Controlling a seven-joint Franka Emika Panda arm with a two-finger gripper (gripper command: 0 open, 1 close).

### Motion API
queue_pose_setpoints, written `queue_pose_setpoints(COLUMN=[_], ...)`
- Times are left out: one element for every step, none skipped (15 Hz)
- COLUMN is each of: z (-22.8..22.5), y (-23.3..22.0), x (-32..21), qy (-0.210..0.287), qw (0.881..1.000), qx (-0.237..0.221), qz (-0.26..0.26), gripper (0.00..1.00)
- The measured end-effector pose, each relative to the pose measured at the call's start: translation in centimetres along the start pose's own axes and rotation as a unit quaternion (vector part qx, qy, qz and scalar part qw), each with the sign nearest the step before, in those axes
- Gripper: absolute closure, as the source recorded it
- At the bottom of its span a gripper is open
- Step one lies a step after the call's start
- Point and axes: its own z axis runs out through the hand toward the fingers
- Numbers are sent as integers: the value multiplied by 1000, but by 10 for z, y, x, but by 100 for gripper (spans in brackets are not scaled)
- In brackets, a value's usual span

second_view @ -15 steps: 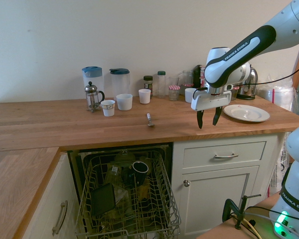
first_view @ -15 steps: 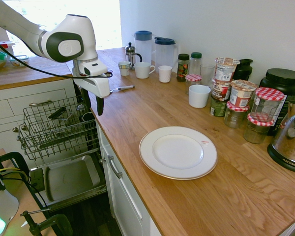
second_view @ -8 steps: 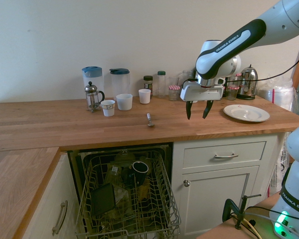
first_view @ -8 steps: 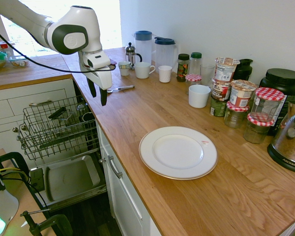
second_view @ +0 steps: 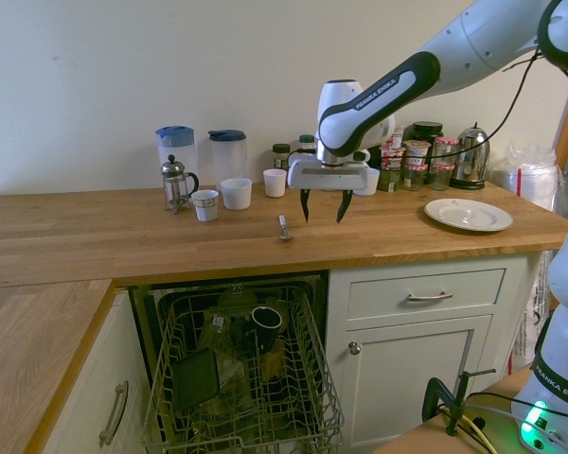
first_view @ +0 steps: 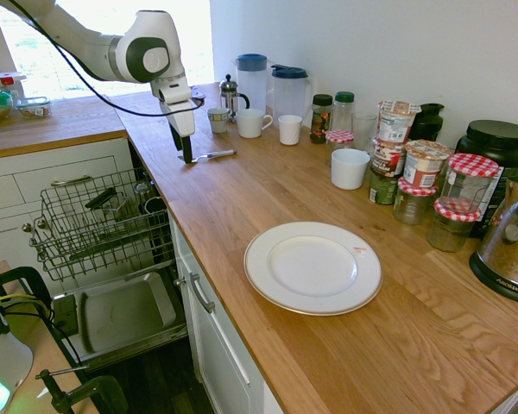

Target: Put the spoon in the dishwasher

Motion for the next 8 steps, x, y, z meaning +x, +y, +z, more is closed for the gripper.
queue_pose_setpoints(z=[5, 10, 17, 25, 33, 42, 50, 56], y=[-14, -25, -36, -46, -55, -64, -71, -77], x=[-3, -3, 0, 3, 6, 7, 7, 4], qy=[-1, 1, 4, 6, 6, 6, 7, 7], qw=[1000, 1000, 1000, 999, 999, 999, 999, 999], qx=[3, 4, 5, 4, 2, -1, -4, -8], qz=[9, 17, 26, 33, 39, 44, 46, 47], gripper=[0, 0, 0, 0, 0, 0, 0, 0])
